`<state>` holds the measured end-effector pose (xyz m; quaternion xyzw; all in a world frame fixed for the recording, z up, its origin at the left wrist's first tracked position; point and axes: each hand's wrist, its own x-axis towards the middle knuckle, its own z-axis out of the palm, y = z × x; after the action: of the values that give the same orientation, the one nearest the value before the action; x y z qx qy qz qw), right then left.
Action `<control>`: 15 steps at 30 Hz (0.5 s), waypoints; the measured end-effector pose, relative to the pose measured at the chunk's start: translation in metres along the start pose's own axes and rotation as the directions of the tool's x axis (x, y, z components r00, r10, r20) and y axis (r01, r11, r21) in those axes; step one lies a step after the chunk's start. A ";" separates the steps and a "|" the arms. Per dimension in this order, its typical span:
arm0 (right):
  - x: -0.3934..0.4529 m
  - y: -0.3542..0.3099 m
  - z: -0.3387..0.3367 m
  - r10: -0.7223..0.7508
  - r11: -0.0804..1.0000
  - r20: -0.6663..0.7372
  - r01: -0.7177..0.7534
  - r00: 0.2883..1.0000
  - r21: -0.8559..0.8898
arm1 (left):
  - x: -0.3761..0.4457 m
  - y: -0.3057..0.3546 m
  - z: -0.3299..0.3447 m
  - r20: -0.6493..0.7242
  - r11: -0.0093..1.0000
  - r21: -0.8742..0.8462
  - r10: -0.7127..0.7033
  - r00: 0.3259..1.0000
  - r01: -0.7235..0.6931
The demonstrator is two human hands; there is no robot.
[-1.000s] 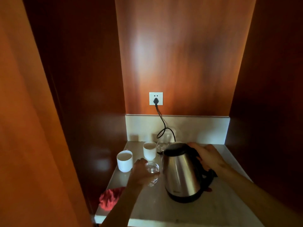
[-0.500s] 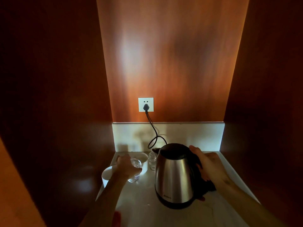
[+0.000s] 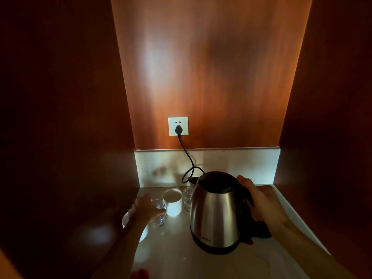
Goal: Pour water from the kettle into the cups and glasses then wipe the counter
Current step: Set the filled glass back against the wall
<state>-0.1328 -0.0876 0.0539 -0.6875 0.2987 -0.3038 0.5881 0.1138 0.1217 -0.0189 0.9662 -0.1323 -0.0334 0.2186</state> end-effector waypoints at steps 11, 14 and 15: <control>-0.003 -0.020 0.014 -0.013 0.997 -0.004 0.012 1.000 -0.070 | 0.004 -0.021 -0.010 0.186 0.972 0.205 0.077 0.980 -0.115; -0.008 -0.025 0.014 -0.012 0.997 0.002 0.013 1.000 -0.072 | -0.002 -0.027 -0.013 0.184 0.968 0.231 0.057 0.981 -0.100; -0.009 -0.028 0.014 -0.011 0.998 0.000 0.011 1.000 -0.064 | -0.004 -0.028 -0.013 0.191 0.971 0.221 0.048 0.980 -0.091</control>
<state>-0.1264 -0.0679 0.0788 -0.7074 0.3045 -0.2974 0.5642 0.1185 0.1525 -0.0192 0.9725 -0.1887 -0.0994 0.0940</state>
